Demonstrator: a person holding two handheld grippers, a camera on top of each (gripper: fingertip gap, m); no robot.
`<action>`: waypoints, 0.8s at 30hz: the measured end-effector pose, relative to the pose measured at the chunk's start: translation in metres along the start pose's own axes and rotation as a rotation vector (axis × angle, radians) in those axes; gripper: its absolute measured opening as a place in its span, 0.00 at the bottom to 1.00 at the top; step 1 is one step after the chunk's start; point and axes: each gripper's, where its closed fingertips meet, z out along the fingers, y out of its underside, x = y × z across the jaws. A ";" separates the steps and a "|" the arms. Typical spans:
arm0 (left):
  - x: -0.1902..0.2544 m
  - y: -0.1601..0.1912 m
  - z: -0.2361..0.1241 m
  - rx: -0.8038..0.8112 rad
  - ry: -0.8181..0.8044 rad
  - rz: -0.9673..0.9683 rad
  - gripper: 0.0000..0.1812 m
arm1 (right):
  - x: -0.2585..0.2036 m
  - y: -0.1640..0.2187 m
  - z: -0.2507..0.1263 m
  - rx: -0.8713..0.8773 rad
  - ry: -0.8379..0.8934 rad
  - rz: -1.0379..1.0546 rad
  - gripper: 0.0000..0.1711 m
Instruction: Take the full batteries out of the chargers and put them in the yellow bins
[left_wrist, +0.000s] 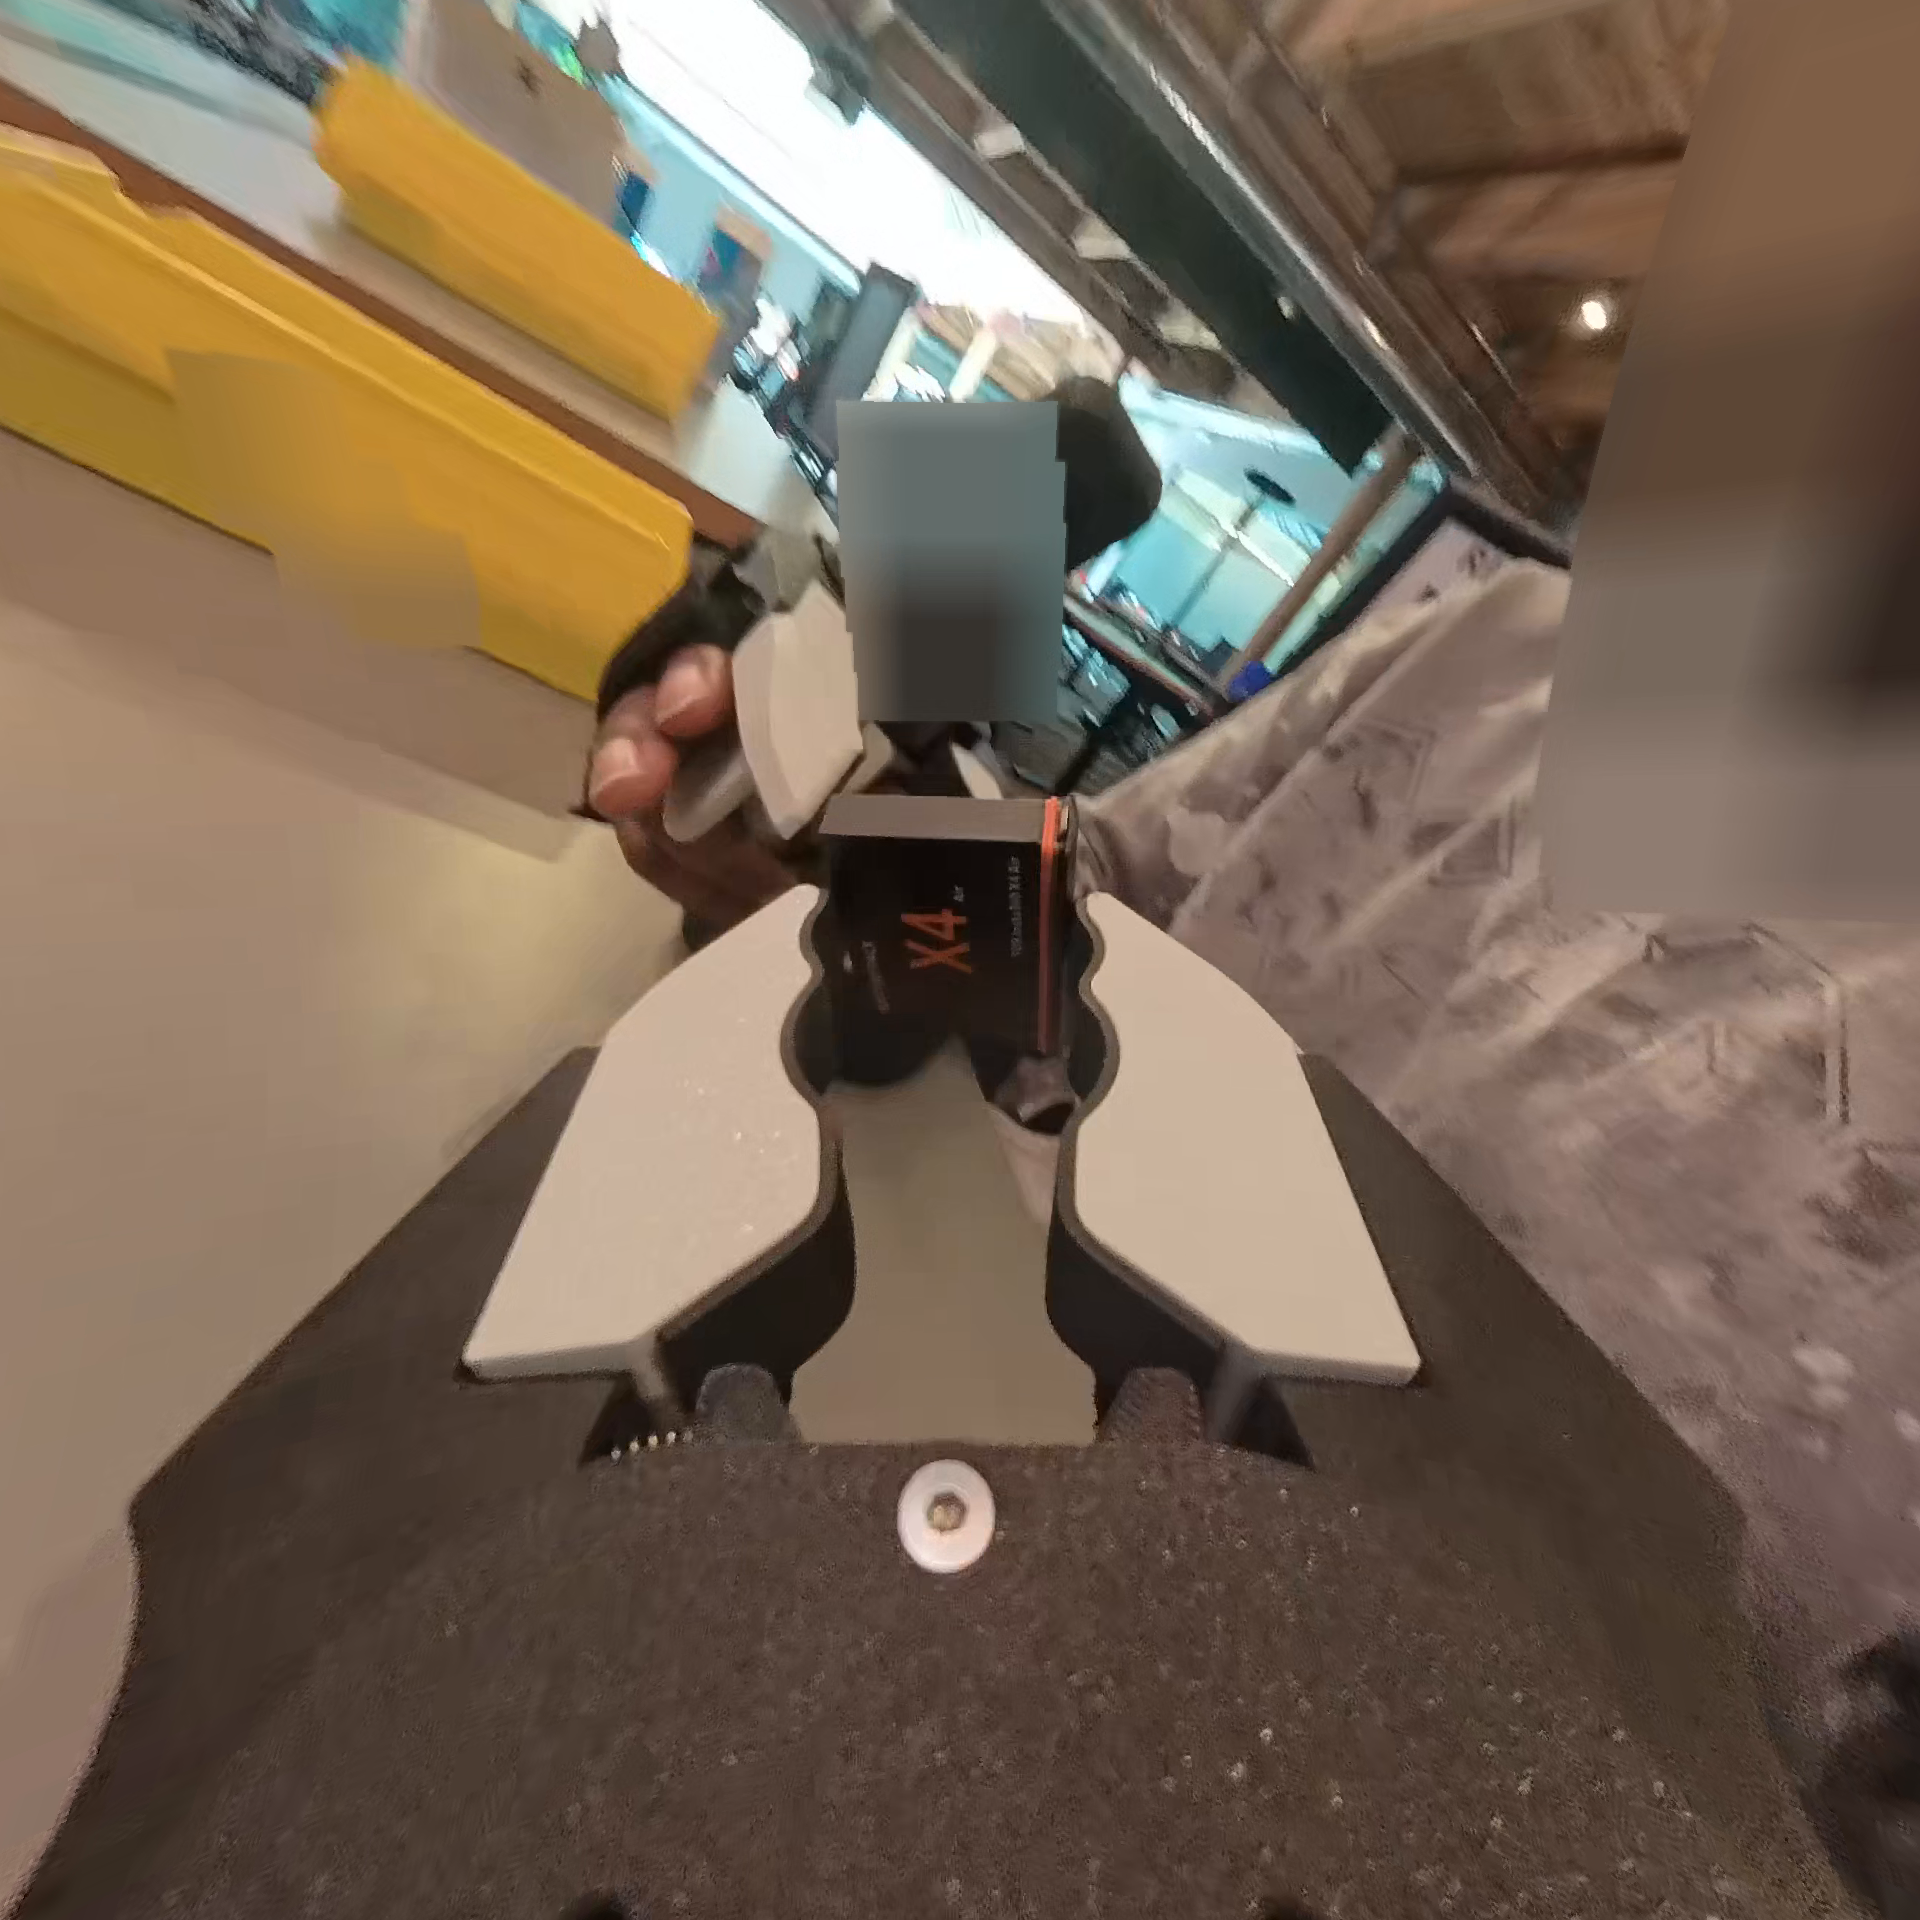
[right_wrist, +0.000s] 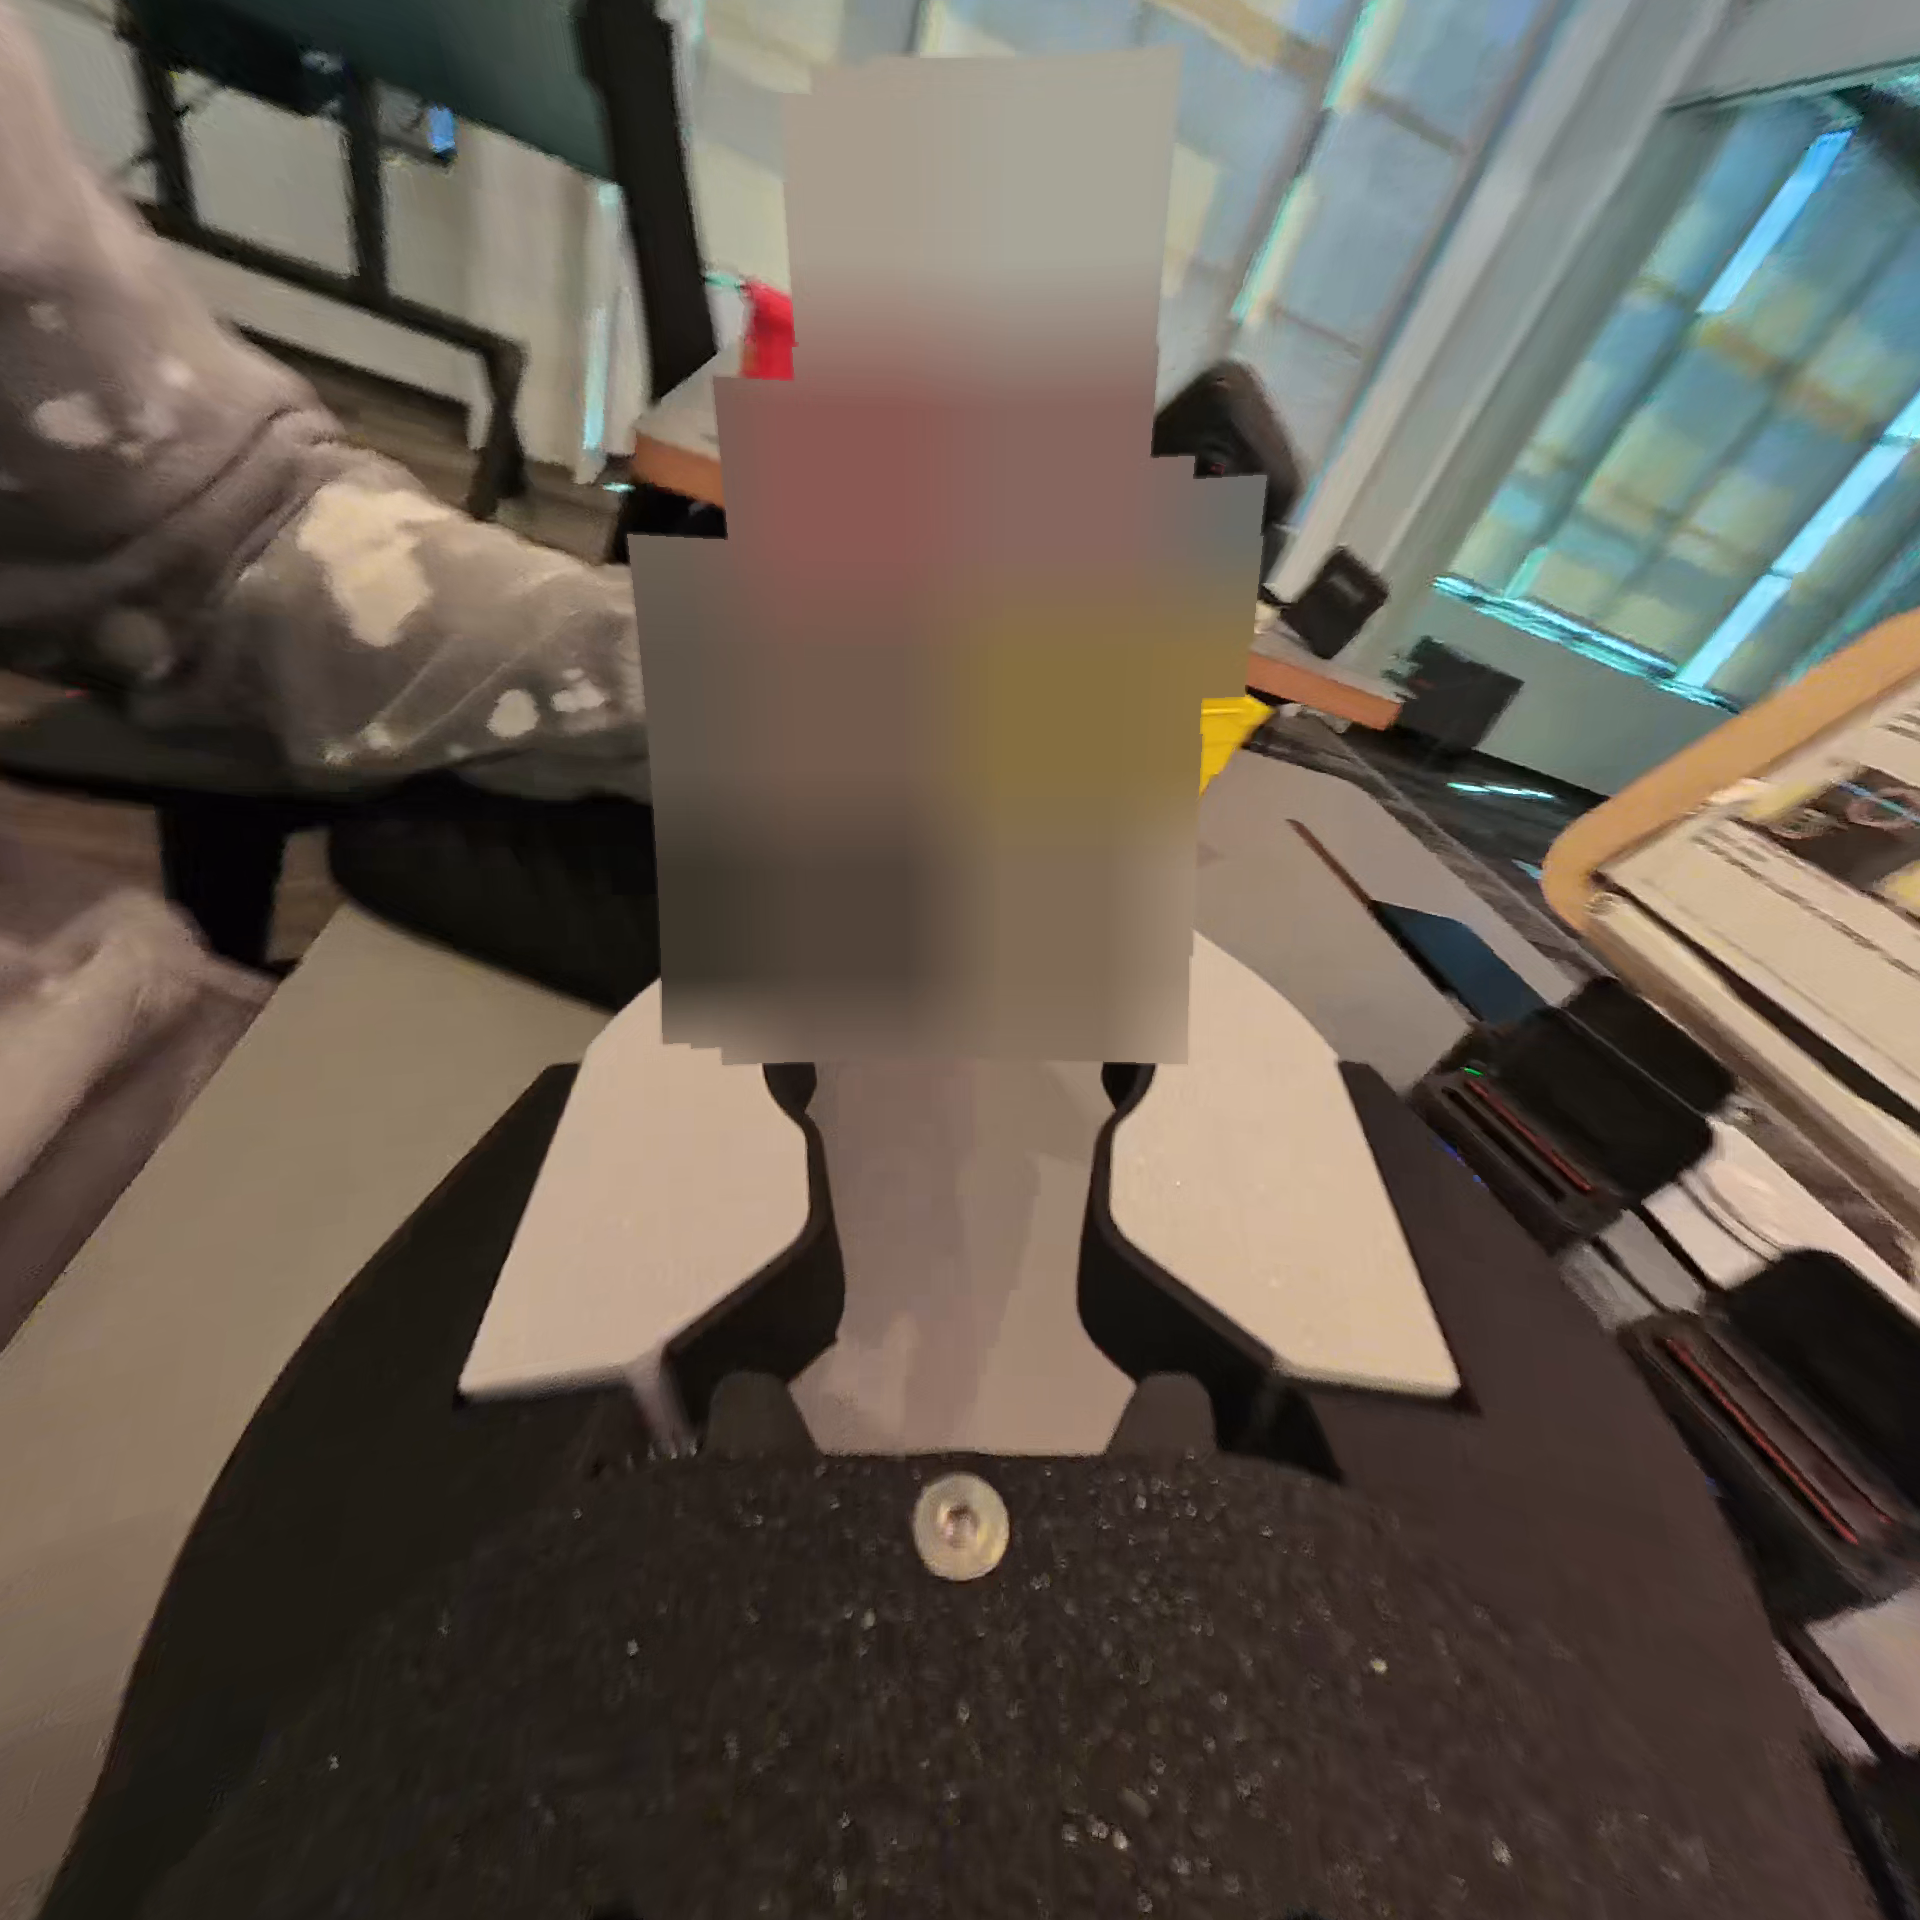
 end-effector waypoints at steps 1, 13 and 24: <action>0.001 0.008 0.001 -0.048 0.030 -0.010 0.23 | -0.007 0.000 0.000 -0.004 -0.044 0.006 0.31; 0.004 0.035 -0.002 -0.235 0.106 -0.053 0.23 | -0.026 0.014 0.002 -0.155 -0.106 -0.131 0.34; -0.003 0.073 0.010 -0.534 0.096 -0.046 0.23 | -0.063 0.042 0.011 -0.279 -0.282 -0.164 0.08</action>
